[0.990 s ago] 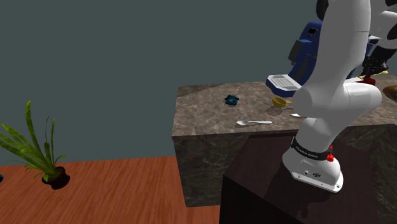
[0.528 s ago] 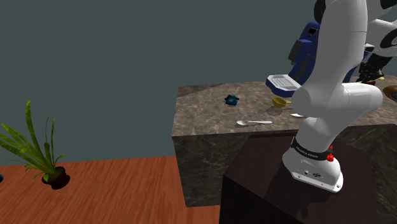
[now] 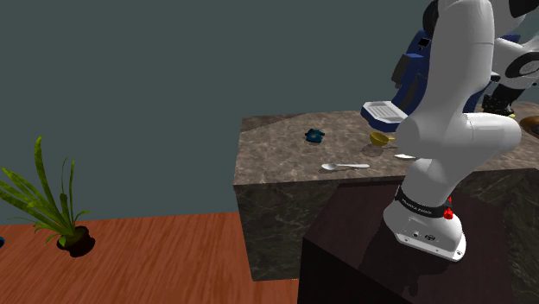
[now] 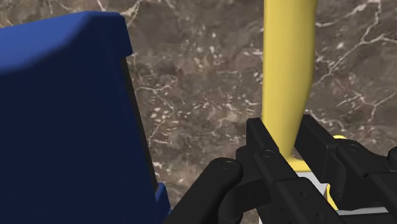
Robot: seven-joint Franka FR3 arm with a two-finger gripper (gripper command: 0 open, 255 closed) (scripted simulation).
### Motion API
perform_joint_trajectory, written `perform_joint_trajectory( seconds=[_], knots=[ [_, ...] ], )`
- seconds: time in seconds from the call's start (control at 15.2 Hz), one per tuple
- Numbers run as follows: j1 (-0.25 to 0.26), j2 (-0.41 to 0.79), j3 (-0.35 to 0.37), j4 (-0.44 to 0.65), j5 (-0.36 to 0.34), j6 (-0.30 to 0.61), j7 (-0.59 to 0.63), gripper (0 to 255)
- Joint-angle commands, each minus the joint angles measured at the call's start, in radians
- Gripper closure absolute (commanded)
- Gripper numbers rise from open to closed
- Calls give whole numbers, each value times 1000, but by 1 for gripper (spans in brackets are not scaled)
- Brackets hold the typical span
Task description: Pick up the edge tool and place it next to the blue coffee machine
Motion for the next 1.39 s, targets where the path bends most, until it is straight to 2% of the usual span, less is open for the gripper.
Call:
perform_joint_trajectory(
  seconds=[0.0, 0.92, 1.19, 1.32],
  knots=[
    [-14, 17, 18, 0, 21, 13, -13, 255],
    [-113, 139, 150, 1, 166, 111, -115, 255],
    [-196, 146, 252, 3, 151, 170, -115, 255],
    [-196, 146, 252, 3, 151, 170, -115, 255]
  ],
)
